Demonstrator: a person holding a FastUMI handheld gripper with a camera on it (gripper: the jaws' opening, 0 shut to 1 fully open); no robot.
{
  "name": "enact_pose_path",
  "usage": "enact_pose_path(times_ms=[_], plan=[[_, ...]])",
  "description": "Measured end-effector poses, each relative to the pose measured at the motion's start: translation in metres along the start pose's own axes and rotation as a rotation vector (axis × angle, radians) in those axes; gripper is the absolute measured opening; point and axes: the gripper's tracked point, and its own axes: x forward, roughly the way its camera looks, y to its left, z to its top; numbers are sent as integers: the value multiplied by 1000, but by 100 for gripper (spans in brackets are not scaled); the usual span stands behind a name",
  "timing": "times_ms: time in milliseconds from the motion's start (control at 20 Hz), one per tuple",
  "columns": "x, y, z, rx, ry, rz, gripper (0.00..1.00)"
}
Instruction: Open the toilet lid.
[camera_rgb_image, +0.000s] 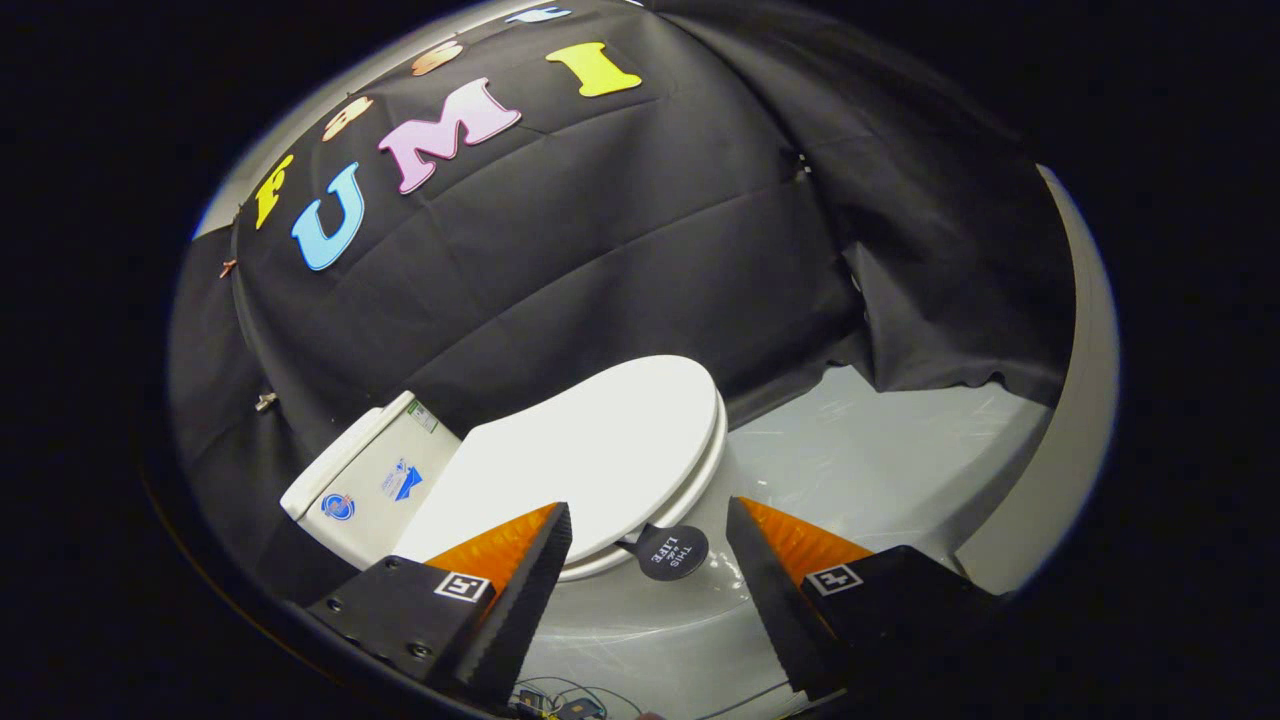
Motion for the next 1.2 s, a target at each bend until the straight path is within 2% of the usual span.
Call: enact_pose_path(times_ms=[250,450,700,950,1000,1150,1200], plan=[[10,-11,-13,215,15,44,98],[10,-22,-20,433,17,76,98],[19,-29,-24,617,1,132,95],[22,-34,-25,762,-7,178,95],[25,-36,-28,756,-9,168,88],[28,-35,-29,777,-12,176,87],[40,-36,-33,768,4,160,79]])
